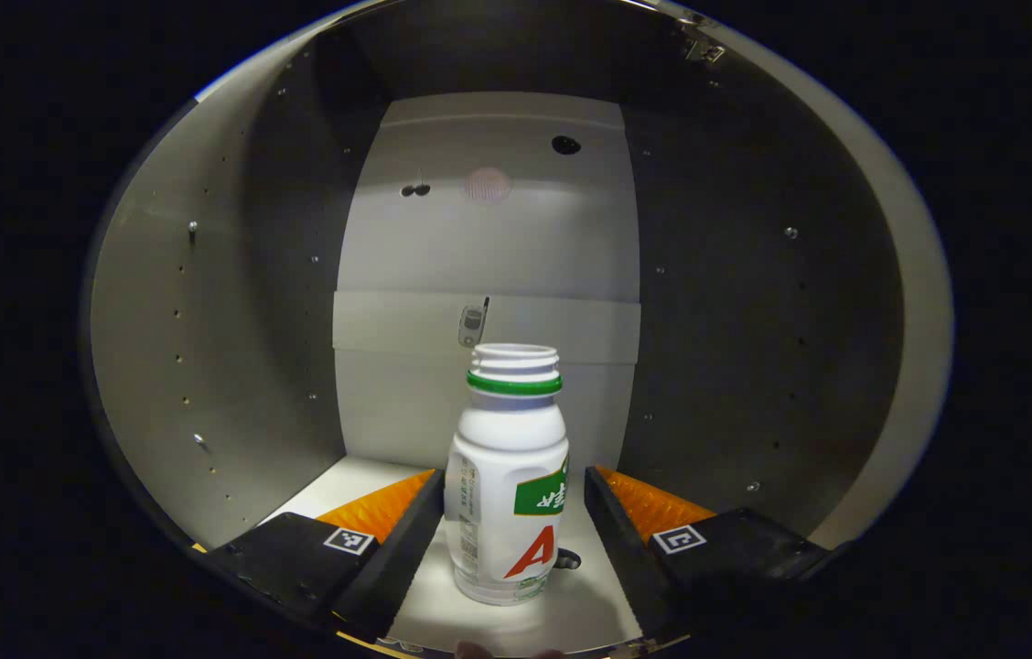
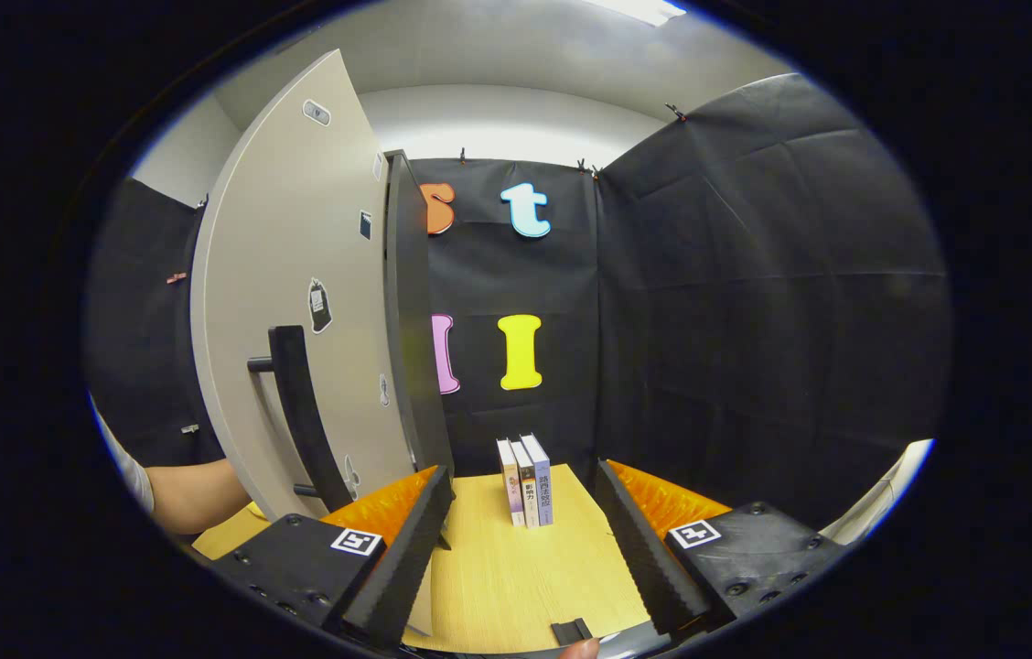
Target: Open the cabinet door with the right hand, grasp the bottle in the cabinet with the left hand and place it on the coaster, then close the cabinet door with the right hand.
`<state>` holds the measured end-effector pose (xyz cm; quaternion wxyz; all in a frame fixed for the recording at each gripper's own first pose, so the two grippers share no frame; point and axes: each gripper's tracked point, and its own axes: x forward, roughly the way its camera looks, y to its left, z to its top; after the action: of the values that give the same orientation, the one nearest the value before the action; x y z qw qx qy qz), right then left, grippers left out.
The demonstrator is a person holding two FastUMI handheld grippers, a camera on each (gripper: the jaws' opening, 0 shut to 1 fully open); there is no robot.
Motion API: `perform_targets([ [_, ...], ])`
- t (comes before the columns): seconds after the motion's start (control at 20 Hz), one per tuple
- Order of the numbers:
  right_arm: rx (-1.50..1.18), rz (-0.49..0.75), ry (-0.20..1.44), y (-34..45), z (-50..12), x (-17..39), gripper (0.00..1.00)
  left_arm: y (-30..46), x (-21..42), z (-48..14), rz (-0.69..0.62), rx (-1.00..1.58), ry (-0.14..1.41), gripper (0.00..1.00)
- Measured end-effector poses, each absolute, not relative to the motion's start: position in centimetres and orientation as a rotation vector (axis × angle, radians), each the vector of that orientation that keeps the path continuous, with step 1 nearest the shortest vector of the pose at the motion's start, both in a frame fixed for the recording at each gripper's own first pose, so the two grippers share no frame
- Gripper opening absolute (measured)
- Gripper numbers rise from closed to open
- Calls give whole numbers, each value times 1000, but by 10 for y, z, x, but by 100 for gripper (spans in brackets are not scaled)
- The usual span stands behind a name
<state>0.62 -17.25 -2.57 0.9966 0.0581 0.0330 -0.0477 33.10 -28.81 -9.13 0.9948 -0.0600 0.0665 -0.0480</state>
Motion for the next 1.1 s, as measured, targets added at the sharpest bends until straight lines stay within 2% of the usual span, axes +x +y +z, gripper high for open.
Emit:
perform_targets([
  [0.05, 112, -101, 64, -172, -25, 6, 98, -286, 335, -95, -98, -132, 140, 95],
  [0.15, 102, -108, 60, -171, -24, 6, 98, -281, 331, -91, -91, -132, 126, 80],
  [0.2, 100, -111, 58, -170, -23, 6, 98, -279, 329, -87, -84, -118, 122, 78],
  [0.6, 129, -120, 38, -164, -20, 2, 98, -248, 261, -41, -97, -33, 60, 77],
  [0.8, 153, -135, 62, -165, -28, 7, 98, -224, 205, -26, -111, -36, 34, 77],
  [0.9, 163, -116, 52, -156, -24, 9, 100, -205, 175, -24, -97, -44, 26, 76],
  [1.1, 124, -77, 18, -141, -17, 11, 98, -168, 117, -35, -74, -69, 23, 76],
])
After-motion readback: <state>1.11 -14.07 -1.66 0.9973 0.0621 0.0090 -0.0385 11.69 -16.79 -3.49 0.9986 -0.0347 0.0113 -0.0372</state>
